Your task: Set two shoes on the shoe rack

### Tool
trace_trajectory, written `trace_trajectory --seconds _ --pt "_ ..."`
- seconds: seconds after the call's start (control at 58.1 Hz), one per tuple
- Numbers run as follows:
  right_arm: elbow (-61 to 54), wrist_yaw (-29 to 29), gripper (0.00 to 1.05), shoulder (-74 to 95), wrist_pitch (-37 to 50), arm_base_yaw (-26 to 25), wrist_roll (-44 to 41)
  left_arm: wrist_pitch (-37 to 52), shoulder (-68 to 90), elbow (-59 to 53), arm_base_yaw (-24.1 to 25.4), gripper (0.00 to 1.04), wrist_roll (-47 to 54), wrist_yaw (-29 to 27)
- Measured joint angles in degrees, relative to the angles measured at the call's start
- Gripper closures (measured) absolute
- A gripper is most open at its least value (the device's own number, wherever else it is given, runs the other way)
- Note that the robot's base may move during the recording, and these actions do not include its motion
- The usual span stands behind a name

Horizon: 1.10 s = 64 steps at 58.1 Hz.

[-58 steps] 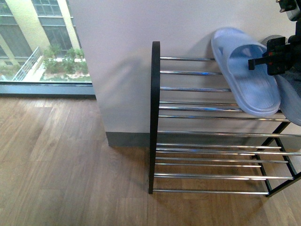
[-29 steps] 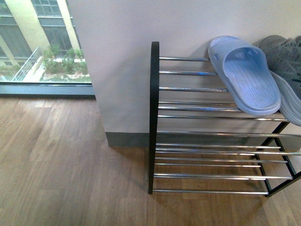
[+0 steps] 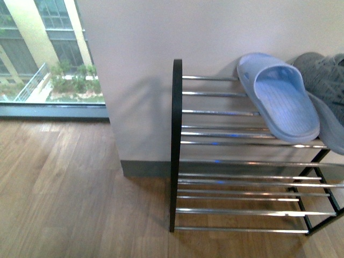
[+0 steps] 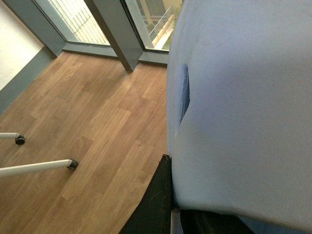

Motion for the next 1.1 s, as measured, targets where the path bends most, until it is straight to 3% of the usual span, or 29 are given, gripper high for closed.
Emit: trace_trajectory --seconds 0.189,0.447,0.568,1.101 --pt "-4.33 3.89 1.03 -5.99 -1.57 2.91 0.11 0.02 0.0 0.0 0.0 1.03 0.0 0.0" --pt "-8.52 4.24 1.03 -14.01 -5.6 4.2 0.09 0.02 0.0 0.0 0.02 1.03 0.0 0.0" --pt "-11.3 4.26 1.03 -14.93 -3.17 4.2 0.09 0.02 0.0 0.0 0.0 1.03 0.0 0.02" --pt "-13.9 4.26 1.03 -36.13 -21.22 4.24 0.09 0.02 0.0 0.0 0.0 1.03 0.0 0.02"
